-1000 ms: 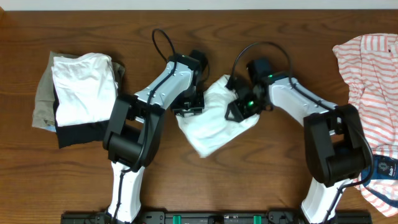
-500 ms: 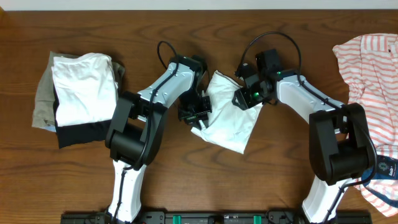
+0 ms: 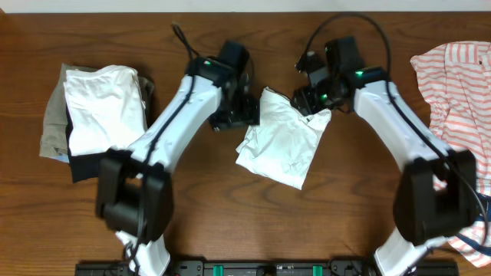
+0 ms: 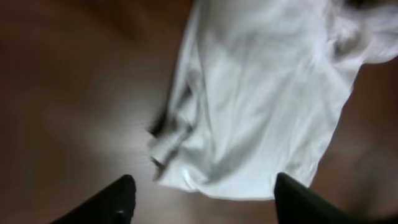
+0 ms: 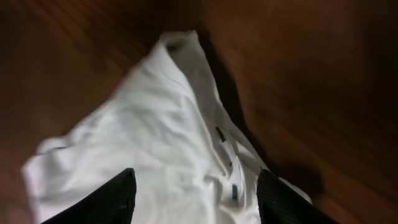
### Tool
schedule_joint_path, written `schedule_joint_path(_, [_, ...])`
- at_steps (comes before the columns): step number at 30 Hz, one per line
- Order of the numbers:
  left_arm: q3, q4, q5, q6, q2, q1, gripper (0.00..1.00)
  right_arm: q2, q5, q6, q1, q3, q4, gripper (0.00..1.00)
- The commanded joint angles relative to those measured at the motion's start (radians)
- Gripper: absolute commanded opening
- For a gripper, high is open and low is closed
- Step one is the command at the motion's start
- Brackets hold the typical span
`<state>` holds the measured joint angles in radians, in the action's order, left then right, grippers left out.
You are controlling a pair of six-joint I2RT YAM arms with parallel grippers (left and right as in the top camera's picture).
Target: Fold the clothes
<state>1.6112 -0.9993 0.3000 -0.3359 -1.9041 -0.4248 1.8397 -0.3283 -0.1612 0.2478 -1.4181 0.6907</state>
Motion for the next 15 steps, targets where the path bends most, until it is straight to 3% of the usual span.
schedule_joint_path(1, [0.011,0.042,-0.148,0.079,0.007,0.007,0.74,-0.053,0.0,0.01,-0.011,-0.02,0.061,0.59])
schedule_joint_path(8, [0.01,0.086,-0.095,0.271,-0.076,0.016,0.77,-0.037,-0.001,0.043,-0.003,0.06,0.173,0.41])
schedule_joint_path(15, [0.01,0.094,0.057,0.419,-0.203,0.045,0.77,-0.035,-0.001,0.053,0.006,0.189,0.102,0.36])
